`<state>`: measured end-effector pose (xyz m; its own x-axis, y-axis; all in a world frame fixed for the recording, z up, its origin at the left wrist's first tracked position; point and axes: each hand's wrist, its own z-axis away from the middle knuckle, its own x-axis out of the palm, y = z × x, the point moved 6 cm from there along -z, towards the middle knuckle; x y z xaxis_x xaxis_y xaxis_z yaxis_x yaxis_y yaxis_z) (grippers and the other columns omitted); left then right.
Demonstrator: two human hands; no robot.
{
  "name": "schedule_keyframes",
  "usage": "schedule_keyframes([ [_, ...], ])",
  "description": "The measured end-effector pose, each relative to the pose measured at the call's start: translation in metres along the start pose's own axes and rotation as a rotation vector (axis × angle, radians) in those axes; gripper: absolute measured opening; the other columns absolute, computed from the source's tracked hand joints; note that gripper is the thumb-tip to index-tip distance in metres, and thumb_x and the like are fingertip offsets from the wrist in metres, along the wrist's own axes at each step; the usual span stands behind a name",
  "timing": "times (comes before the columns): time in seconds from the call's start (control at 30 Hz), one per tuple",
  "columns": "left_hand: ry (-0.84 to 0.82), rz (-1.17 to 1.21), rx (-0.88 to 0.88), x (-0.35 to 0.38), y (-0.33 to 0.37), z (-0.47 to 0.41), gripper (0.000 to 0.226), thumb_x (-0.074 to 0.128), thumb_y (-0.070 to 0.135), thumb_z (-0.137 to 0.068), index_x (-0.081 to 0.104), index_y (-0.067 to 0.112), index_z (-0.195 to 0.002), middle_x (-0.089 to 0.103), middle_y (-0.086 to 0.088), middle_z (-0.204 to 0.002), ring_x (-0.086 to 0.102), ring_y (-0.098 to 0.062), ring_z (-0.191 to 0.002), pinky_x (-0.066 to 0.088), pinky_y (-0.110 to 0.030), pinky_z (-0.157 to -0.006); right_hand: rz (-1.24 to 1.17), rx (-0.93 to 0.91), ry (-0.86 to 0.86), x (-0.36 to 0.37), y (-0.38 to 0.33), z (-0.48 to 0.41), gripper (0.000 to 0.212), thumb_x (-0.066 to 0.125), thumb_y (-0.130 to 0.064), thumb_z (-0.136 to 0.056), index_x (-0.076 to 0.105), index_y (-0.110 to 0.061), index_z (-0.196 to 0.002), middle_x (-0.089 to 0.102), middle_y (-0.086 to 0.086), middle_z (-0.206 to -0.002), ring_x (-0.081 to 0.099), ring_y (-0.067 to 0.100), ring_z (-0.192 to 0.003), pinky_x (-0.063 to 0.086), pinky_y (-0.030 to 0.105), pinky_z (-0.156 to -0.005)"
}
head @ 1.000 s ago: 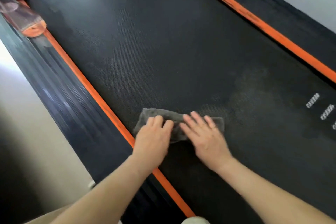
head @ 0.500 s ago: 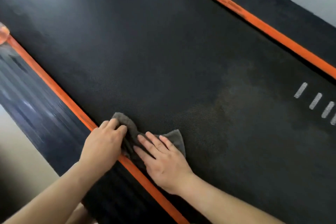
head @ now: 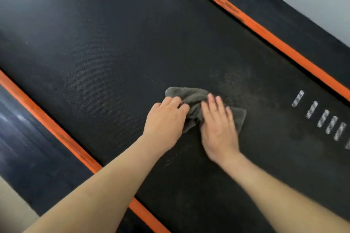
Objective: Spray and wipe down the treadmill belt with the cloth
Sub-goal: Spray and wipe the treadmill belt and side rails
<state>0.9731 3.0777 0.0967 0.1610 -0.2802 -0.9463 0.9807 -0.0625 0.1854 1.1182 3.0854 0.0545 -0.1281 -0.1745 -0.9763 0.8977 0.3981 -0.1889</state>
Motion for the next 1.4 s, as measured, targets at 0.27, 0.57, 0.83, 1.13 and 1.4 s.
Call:
schedule_keyframes([
  [0.27,-0.002,-0.221,0.031,0.013,-0.093,0.108,0.024,0.039,0.022,-0.076,0.061,0.019,-0.066,0.055,-0.001,-0.074,0.057,-0.029,-0.071,0.044,-0.036,-0.054,-0.123,-0.472,-0.117,0.037,-0.147,0.088,0.052,0.045,-0.035,-0.097,0.048,-0.020,-0.146,0.034,-0.001,-0.160,0.024,0.018,-0.150,0.024,0.041,-0.117],
  [0.57,0.129,-0.054,0.096,0.009,-0.013,0.057,0.055,0.077,0.019,-0.071,0.064,0.018,-0.125,0.065,-0.002,-0.122,0.065,-0.025,-0.104,0.054,-0.039,-0.073,0.089,-0.255,-0.055,0.001,0.010,-0.022,0.055,0.031,-0.033,-0.100,0.043,-0.011,-0.149,0.032,0.006,-0.160,0.029,0.025,-0.148,0.032,0.050,-0.114],
  [0.83,0.075,-0.072,-0.059,0.016,-0.068,0.083,0.022,0.076,0.014,-0.070,0.064,0.017,-0.088,0.060,-0.004,-0.096,0.061,-0.029,-0.085,0.051,-0.038,-0.060,-0.013,-0.194,-0.055,0.030,-0.115,0.047,0.058,0.037,-0.037,-0.095,0.044,-0.016,-0.149,0.030,0.002,-0.161,0.026,0.024,-0.149,0.018,0.048,-0.118],
  [1.13,0.091,-0.134,-0.179,0.029,-0.058,0.116,0.028,0.063,0.012,-0.078,0.058,0.007,-0.105,0.054,-0.018,-0.111,0.056,-0.038,-0.103,0.050,-0.047,-0.088,0.073,-0.411,-0.110,0.023,-0.074,0.045,0.054,0.035,-0.035,-0.098,0.044,-0.021,-0.149,0.036,0.000,-0.158,0.034,0.022,-0.146,0.033,0.047,-0.115],
  [1.4,0.101,-0.082,0.102,0.028,0.022,0.079,0.042,0.077,0.026,-0.075,0.061,0.023,-0.113,0.059,-0.001,-0.122,0.059,-0.025,-0.109,0.050,-0.038,-0.076,0.055,0.073,-0.073,0.006,0.005,0.058,0.060,0.030,-0.036,-0.094,0.043,-0.015,-0.149,0.029,0.005,-0.161,0.027,0.031,-0.148,0.023,0.051,-0.116],
])
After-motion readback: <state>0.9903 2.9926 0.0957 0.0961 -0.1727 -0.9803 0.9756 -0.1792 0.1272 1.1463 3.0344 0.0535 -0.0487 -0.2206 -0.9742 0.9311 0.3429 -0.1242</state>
